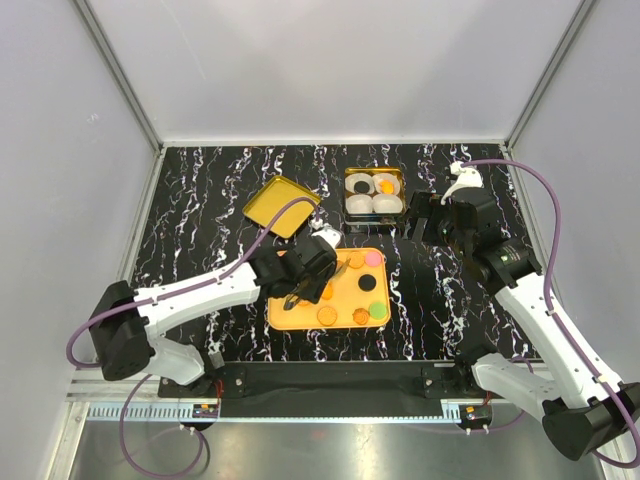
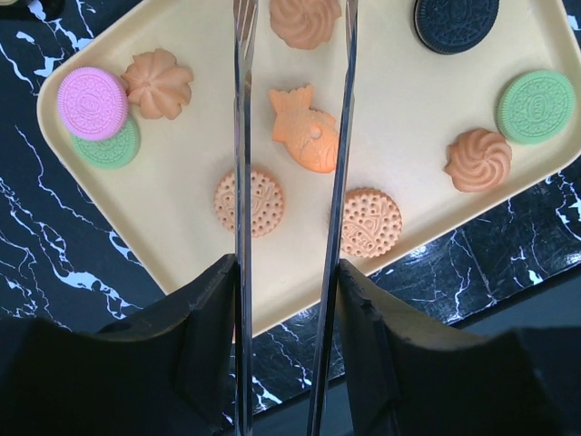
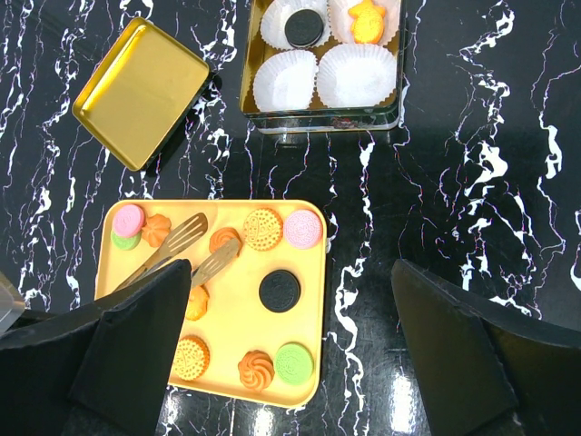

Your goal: Pack the cookies

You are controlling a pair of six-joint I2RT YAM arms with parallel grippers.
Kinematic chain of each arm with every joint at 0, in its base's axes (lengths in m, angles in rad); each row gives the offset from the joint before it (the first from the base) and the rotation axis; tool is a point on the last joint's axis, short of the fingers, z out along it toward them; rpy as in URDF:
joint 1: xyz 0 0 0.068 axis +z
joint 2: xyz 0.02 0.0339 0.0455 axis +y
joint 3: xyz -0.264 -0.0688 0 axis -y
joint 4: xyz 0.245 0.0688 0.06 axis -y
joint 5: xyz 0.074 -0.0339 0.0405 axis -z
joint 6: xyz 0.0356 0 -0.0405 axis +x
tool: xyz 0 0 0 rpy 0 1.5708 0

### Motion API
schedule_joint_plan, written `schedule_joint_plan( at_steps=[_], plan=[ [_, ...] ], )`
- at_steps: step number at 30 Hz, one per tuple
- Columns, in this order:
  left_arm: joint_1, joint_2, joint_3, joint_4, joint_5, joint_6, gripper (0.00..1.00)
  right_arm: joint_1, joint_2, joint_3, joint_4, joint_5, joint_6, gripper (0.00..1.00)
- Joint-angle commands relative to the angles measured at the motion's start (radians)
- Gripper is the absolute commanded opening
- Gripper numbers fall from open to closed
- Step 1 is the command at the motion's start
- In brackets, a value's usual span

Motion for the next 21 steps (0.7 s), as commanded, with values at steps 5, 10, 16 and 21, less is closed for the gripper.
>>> schedule_joint_plan(
  at_steps=[5, 10, 16, 21],
  plan=[
    [-0.009, 0.014, -0.008, 0.047, -0.023, -0.002, 0.49, 0.003, -0.005, 0.006, 0.032, -0.003, 0.004, 1.0],
    [-0.014, 0.026, -0.003, 0.057, -0.012, 0.005, 0.49, 0.003, -0.008, 0.014, 0.026, -0.003, -0.002, 1.0],
    [-0.014, 0.046, 0.003, 0.054, -0.014, 0.007, 0.49, 0.003, -0.007, 0.009, 0.027, 0.0, -0.001, 1.0],
    [-0.014, 0.05, 0.003, 0.047, -0.02, 0.004, 0.48, 0.003, -0.01, 0.005, 0.027, 0.0, -0.002, 1.0]
  ],
)
